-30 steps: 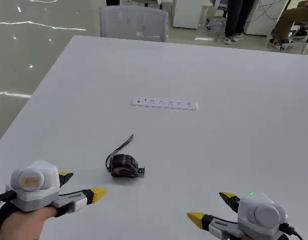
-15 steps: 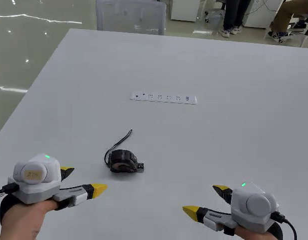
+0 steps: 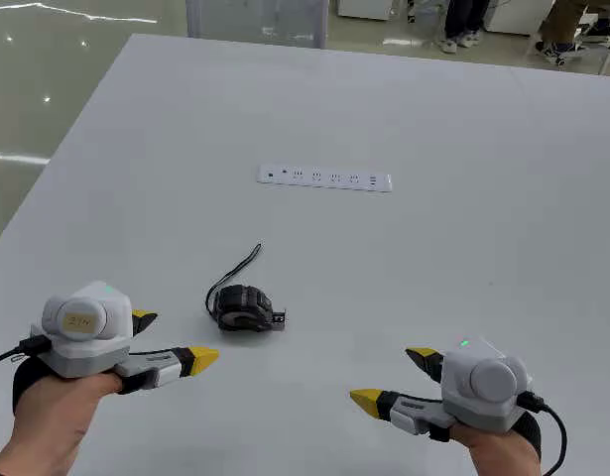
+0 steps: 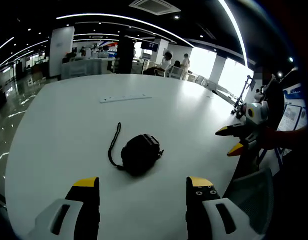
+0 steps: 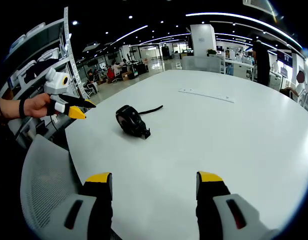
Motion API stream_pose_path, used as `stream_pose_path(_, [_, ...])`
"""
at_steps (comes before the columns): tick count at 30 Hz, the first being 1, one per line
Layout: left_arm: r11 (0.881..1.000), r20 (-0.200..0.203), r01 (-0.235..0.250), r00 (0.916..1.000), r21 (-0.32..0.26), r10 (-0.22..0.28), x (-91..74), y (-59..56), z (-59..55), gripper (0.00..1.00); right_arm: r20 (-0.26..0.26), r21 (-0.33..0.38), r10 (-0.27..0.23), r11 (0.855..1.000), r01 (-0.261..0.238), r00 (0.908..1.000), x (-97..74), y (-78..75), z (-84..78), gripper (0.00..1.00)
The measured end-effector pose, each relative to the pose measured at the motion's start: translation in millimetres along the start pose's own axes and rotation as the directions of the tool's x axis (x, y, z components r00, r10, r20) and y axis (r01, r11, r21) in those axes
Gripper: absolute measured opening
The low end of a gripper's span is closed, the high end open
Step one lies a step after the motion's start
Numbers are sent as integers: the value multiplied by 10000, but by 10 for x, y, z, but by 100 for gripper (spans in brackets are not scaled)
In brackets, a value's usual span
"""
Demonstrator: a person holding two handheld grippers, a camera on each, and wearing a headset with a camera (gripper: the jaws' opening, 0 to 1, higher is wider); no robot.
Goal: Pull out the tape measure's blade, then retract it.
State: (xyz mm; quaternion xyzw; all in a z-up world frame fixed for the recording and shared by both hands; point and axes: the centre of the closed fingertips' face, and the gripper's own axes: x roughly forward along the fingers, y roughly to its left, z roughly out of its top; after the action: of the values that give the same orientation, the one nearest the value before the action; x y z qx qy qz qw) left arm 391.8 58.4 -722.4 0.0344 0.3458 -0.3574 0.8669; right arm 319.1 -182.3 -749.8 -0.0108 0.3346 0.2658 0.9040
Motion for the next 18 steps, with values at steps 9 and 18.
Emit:
stream_pose_path(9, [9990, -261, 203, 9995, 394, -193, 102, 48, 50, 67, -49, -83, 252, 9996, -252, 9997, 139, -24, 58, 67])
stream_pose_path(18, [9945, -661, 505, 9968, 917, -445, 229, 51, 45, 67, -317, -272, 676, 9973, -684, 9972, 335, 69, 87, 65])
